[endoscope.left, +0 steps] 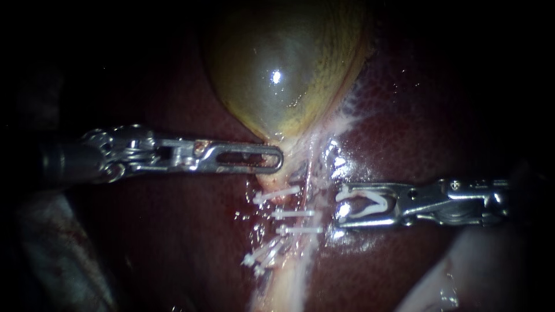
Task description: Clipping third clip right tube
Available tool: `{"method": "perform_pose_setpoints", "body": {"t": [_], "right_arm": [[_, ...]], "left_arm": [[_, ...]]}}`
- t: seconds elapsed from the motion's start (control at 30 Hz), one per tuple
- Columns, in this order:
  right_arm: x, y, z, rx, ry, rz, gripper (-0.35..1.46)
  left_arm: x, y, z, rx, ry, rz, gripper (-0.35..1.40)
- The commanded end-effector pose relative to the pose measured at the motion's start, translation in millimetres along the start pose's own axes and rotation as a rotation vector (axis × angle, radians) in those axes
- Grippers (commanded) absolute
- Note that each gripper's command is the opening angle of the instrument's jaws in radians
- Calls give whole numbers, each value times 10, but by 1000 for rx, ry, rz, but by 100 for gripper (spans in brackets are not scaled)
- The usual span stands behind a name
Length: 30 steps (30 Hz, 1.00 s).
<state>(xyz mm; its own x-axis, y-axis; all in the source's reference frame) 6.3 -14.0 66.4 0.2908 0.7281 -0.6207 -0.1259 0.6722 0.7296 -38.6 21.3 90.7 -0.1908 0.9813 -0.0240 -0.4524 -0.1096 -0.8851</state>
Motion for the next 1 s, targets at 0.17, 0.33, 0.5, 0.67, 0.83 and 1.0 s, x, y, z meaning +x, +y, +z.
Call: {"method": "perform_pose_setpoints", "body": {"t": [0.17, 0.33, 0.5, 0.67, 0.83, 1.0], "right_arm": [[0, 0, 0, 0, 0, 0, 42], [0, 0, 1, -1, 0, 0, 42], [1, -1, 3, -2, 0, 1, 43], [1, -2, 6, -3, 1, 1, 43], [2, -3, 12, -7, 2, -4, 45], [1, -3, 19, -9, 5, 26, 46]], "left_arm": [[0, 0, 0, 0, 0, 0, -35], [0, 0, -1, 0, 0, 0, -35], [-1, 0, -3, -1, -1, 0, -35], [-2, 1, -6, -2, -2, 0, -35], [-2, 4, -11, -4, -5, 0, -35], [-4, 5, -19, -7, -8, 0, -35]]}}
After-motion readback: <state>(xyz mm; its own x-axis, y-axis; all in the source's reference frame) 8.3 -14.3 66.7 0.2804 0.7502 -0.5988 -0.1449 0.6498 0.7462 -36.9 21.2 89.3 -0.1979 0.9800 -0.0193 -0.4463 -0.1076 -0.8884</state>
